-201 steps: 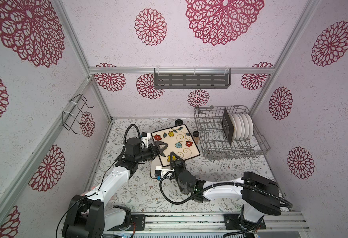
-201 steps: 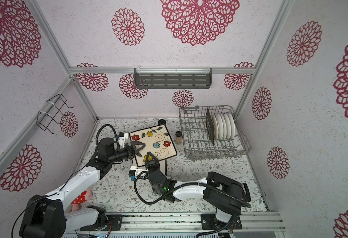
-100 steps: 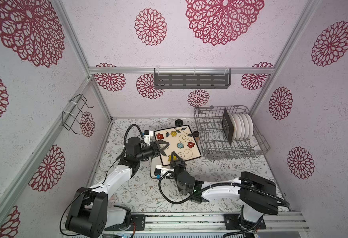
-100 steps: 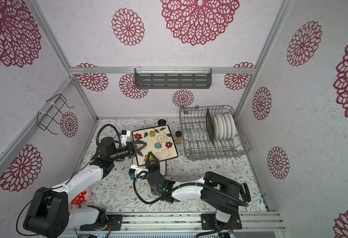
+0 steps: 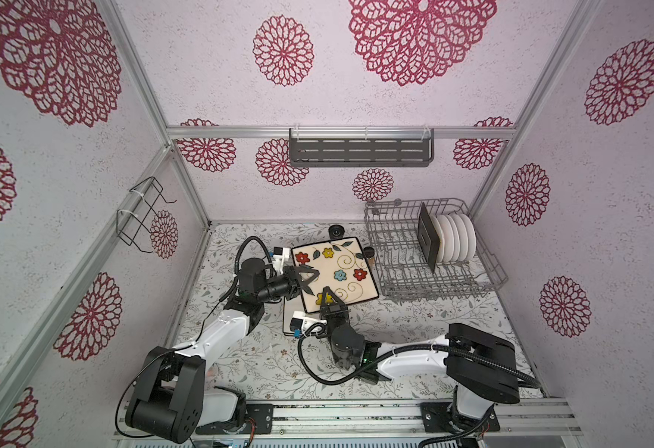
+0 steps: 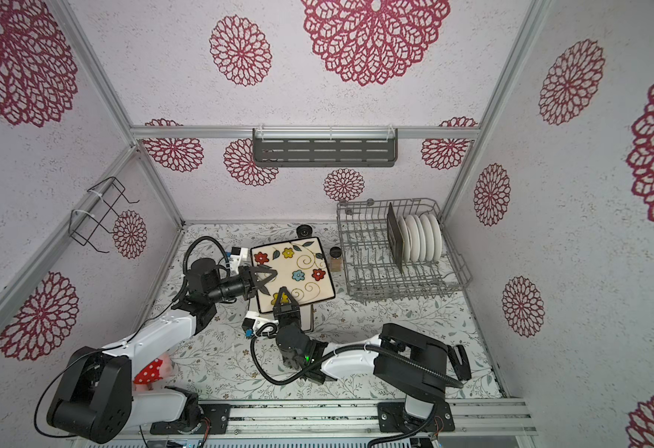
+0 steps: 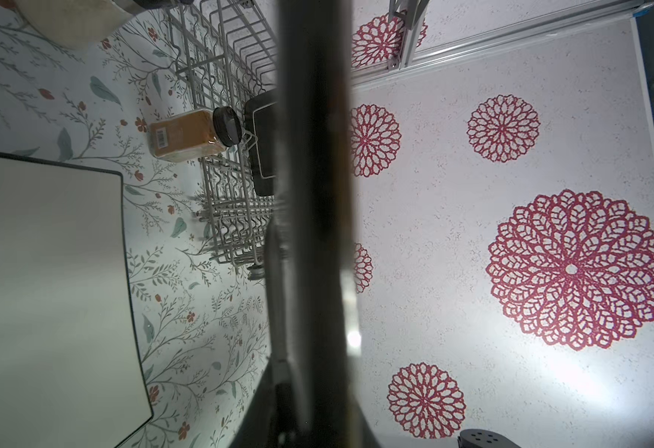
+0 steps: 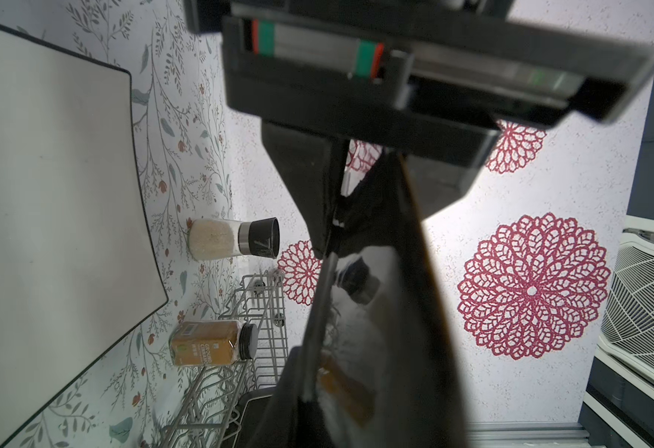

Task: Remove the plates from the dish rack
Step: 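Lower the plate toward the white stack with both grippers holding its edges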

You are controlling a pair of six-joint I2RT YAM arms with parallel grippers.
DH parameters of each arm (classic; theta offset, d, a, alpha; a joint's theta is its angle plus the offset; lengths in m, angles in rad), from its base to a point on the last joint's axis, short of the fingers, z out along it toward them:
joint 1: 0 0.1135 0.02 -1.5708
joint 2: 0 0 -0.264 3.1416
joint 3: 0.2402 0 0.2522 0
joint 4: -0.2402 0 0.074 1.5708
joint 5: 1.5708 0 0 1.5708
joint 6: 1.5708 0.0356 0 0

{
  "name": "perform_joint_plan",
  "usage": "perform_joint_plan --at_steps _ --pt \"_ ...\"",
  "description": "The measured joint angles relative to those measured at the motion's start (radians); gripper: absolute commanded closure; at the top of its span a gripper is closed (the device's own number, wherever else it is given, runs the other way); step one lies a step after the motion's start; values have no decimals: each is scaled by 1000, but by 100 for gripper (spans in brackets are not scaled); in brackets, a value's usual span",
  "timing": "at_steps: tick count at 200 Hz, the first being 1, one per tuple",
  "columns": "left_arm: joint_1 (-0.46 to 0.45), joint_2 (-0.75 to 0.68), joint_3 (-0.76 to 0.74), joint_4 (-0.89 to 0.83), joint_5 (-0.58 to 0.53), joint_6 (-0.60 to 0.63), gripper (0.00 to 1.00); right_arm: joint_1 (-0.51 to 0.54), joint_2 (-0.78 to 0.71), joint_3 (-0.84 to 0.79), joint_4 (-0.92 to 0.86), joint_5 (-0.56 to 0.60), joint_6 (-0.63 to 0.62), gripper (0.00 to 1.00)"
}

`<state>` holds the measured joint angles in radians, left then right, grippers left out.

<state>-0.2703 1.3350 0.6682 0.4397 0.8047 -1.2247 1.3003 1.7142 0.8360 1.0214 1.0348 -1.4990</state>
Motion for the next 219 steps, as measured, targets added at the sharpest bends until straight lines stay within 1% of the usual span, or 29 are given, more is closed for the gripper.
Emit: perform_joint_plan --at_steps 10,24,38,54,77,106,134,161,171,176,178,200,219 --pt "0 0 0 0 2 0 97 0 0 0 0 0 1 80" --pt "0 0 1 3 6 9 100 1 2 0 0 0 7 73" --pt "0 1 1 -2 10 21 100 2 2 0 7 0 8 68" --pt "0 1 3 -13 11 35 100 2 2 0 14 1 8 59" --pt "0 1 11 -40 12 54 100 2 2 0 29 1 9 50" --pt "0 1 21 -77 9 82 100 3 2 -4 65 0 11 27" --pt "-3 1 33 -151 4 118 100 6 -17 -34 57 -29 20 22" --pt "-15 1 52 -228 4 153 100 17 -79 -92 4 -63 53 18" --pt "-18 1 62 -253 5 167 100 21 -112 -114 -28 -69 78 10" --pt "-18 1 67 -266 5 175 100 23 -128 -122 -47 -73 88 3" --pt "-18 1 69 -270 4 178 100 23 -137 -126 -54 -73 100 2" --pt "-13 3 90 -316 -14 212 100 30 -229 -154 -185 -99 188 1" --pt "-8 13 107 -346 -33 235 100 35 -321 -167 -346 -169 306 1"
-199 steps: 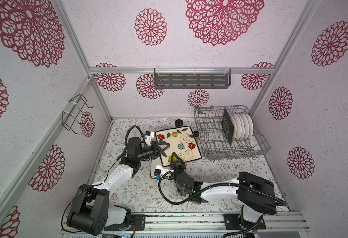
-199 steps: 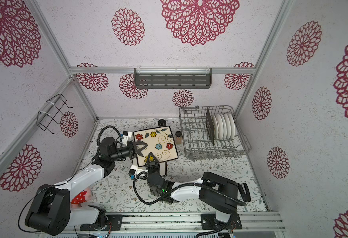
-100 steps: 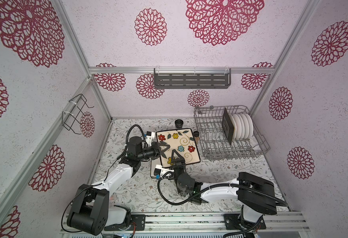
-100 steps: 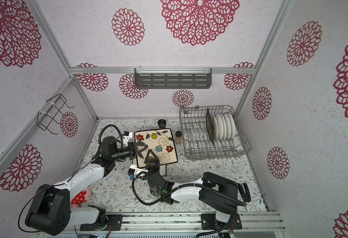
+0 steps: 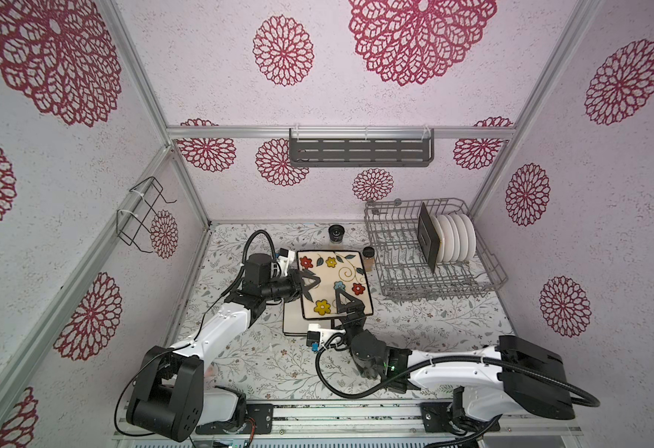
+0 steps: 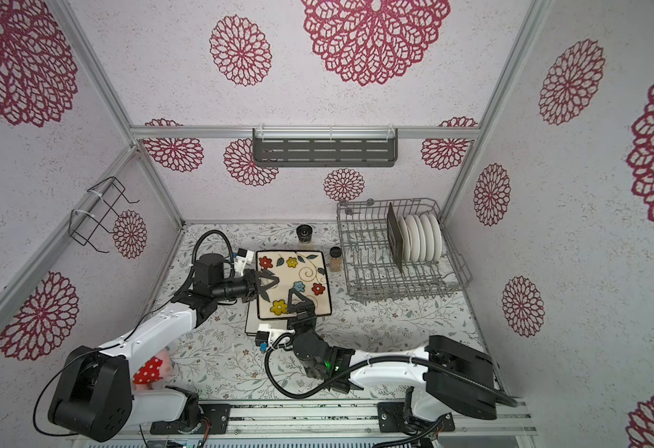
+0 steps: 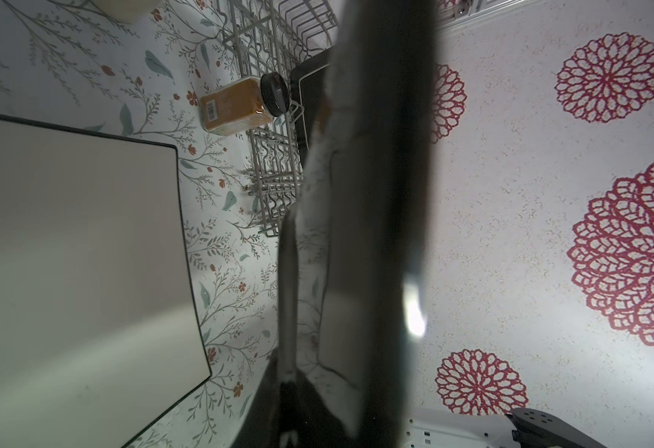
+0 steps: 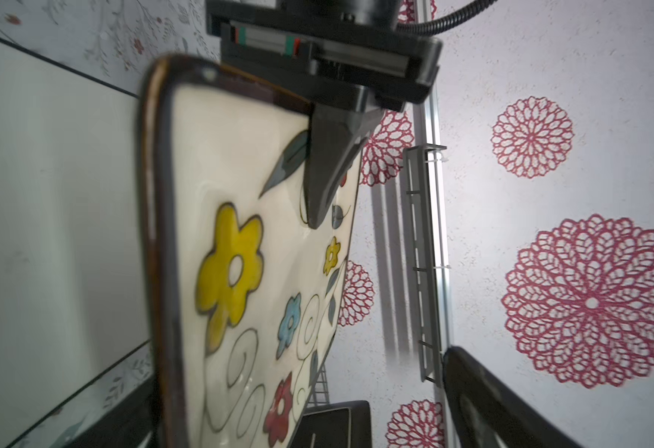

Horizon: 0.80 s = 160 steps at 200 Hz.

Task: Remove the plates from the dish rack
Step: 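Lower the plate toward the white stack with both grippers holding its edges, then press both grippers on the plate edges to settle it on the stack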

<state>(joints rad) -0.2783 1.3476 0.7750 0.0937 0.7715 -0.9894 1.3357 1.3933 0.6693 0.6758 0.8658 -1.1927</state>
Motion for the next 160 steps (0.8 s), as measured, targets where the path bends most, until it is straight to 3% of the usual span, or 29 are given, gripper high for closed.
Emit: perform_joint_plan --at_steps 71,106,136,160 --pt "27 10 55 -167 -53 100 100 -11 -229 -8 -482 -357 492 1" --pt "31 5 87 -262 -82 164 100 -40 -267 46 -649 -436 747 1" --pt "31 -1 100 -342 -96 213 100 -150 -268 163 -791 -585 939 1" --pt "31 -13 109 -411 -113 254 100 -261 -267 192 -793 -739 1069 4"
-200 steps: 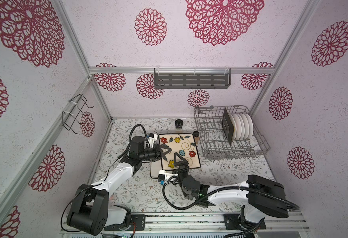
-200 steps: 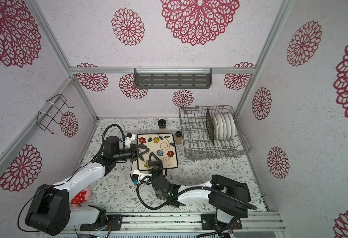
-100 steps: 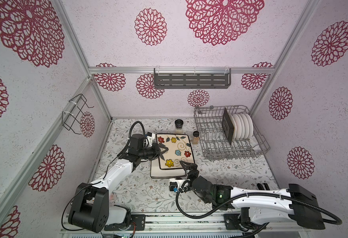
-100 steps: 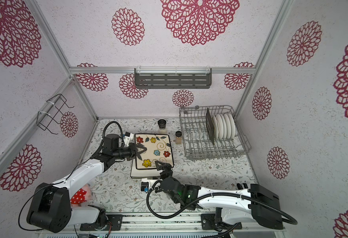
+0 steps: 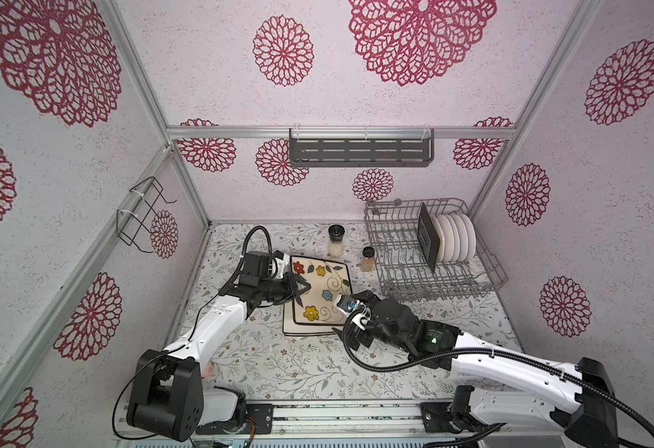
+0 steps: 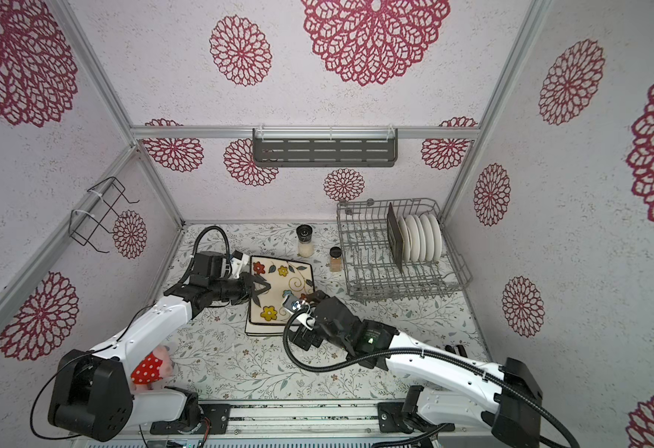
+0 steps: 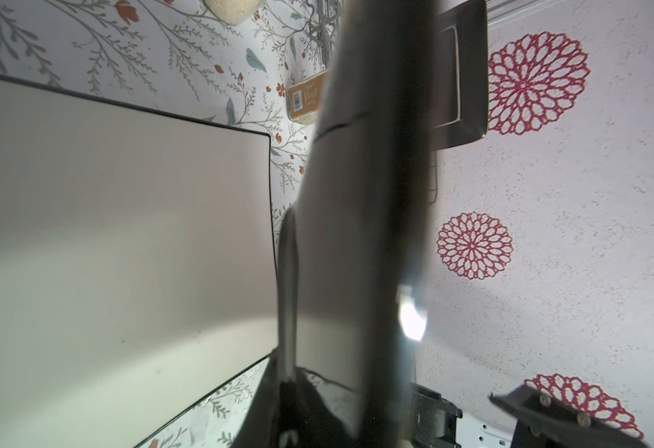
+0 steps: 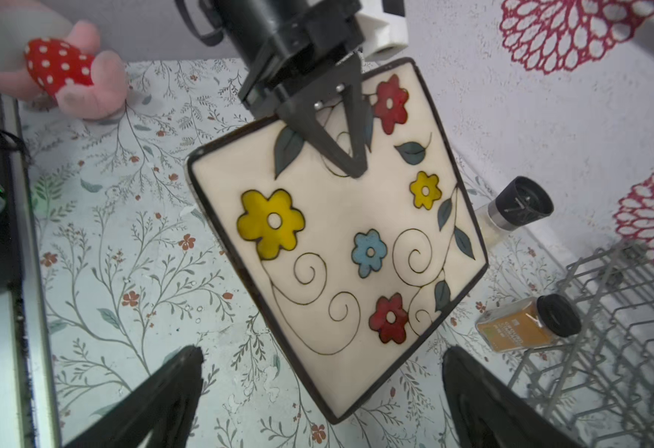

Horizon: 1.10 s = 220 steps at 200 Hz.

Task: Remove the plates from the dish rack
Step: 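Press both grippers on the plate edges to settle it on the stack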

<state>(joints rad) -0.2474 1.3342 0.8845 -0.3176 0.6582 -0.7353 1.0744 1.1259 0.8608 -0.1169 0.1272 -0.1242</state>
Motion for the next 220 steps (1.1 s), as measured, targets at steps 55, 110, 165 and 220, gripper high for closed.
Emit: perform_joint_plan --at_steps 55,110,165,220 --pt "4 -34 12 -94 -32 72 100 -93 104 -2 77 -151 281 14" --pt "23 -34 12 -115 -22 100 100 -162 190 23 95 -159 494 27" --pt "73 -34 12 -113 -11 108 100 -249 253 89 81 -211 641 34" --pt "87 -15 11 -86 3 119 100 -283 367 155 50 -245 677 34"
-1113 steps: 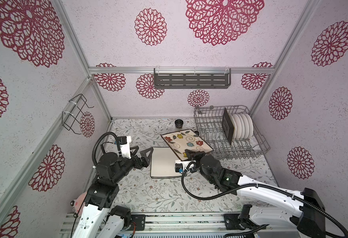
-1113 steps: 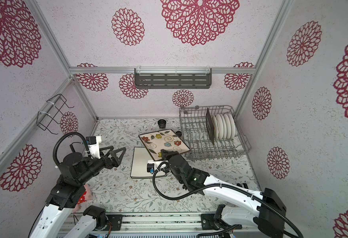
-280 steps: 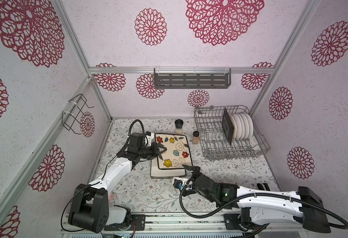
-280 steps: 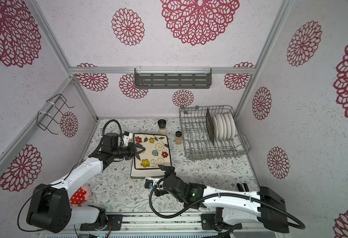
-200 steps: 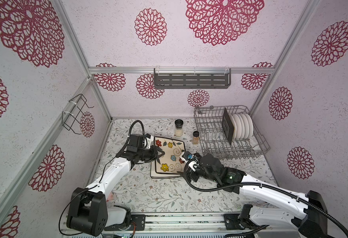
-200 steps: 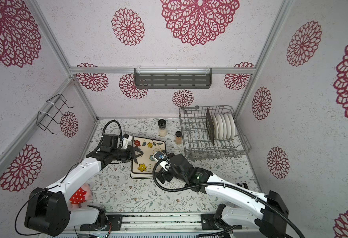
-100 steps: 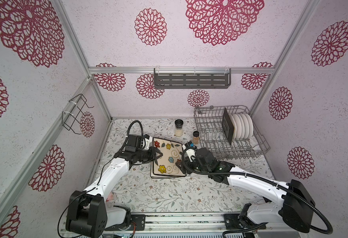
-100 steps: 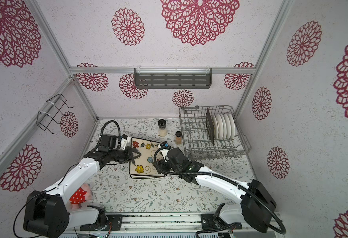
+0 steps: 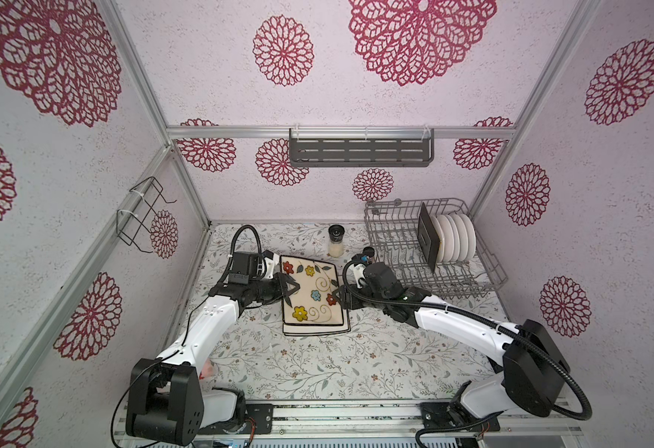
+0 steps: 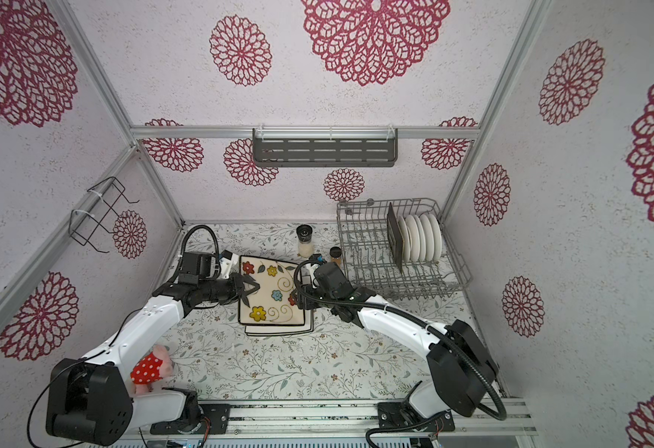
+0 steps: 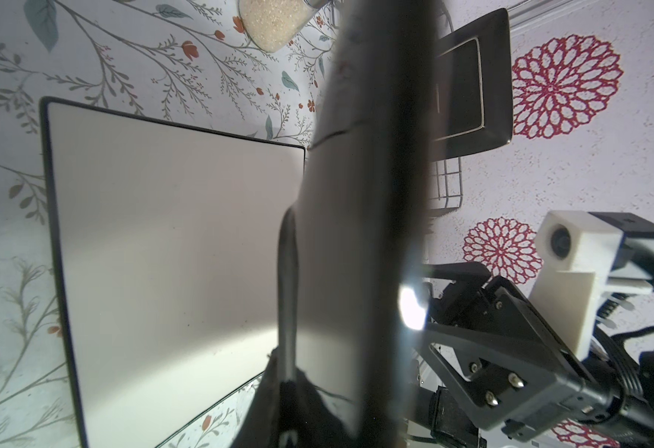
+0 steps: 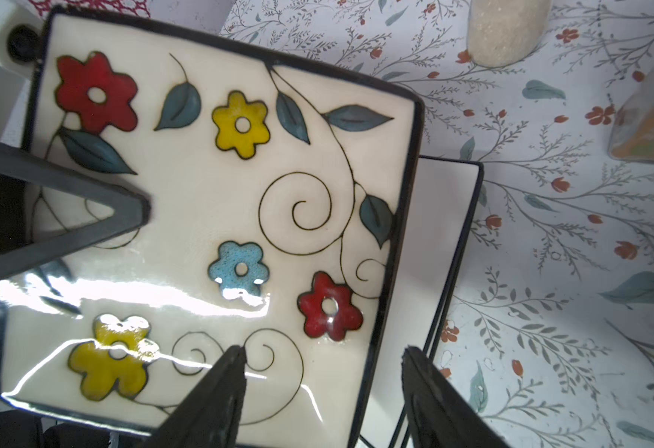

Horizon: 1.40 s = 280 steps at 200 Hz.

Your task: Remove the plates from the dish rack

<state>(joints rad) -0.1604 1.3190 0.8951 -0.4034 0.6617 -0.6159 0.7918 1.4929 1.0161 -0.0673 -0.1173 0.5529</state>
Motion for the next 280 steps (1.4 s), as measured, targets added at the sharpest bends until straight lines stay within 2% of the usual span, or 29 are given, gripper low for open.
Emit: perform_joint_plan --at_steps 55,193,223,280 --pt "9 78 0 2 0 19 100 -40 82 10 32 -21 31 34" --pt "37 164 11 -3 11 22 100 -110 262 35 122 -97 61 33" --pt "38 181 24 -11 11 26 89 -117 288 52 127 -106 60 33" --pt "43 209 42 -28 21 27 83 -129 304 69 130 -116 56 32"
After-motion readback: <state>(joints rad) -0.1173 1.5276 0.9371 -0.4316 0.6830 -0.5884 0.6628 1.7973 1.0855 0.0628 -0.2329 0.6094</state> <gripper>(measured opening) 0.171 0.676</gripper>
